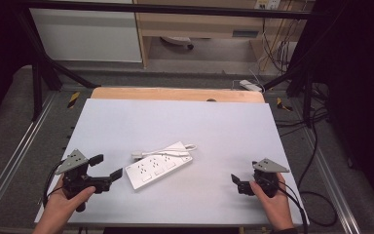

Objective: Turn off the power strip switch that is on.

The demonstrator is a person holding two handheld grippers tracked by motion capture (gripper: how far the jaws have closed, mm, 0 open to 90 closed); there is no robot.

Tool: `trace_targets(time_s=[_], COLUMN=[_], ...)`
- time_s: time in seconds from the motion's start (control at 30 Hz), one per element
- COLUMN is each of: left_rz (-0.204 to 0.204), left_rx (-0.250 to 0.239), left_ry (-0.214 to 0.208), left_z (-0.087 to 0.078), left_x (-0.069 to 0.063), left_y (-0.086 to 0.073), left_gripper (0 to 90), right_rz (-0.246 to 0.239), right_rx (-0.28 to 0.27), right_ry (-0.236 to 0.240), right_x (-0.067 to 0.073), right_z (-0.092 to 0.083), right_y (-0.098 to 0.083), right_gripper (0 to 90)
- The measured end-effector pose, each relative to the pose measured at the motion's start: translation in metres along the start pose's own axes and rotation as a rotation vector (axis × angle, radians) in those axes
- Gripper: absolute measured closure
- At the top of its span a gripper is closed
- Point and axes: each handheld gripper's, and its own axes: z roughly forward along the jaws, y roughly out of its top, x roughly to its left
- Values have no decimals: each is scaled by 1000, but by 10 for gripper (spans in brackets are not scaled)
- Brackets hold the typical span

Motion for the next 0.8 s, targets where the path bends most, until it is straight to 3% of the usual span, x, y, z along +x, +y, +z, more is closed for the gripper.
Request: trace_targets(time_s=[0.8], left_rz=[33], left_rx=[22], left_ry=[-22], left_z=[21], left_x=[-11], left_y=[20], left_gripper=[75], right_rz=[-10], right_rx=[1], right_ry=[6], right_x=[1], right_z=[0], right_y=[0], right_gripper=[50])
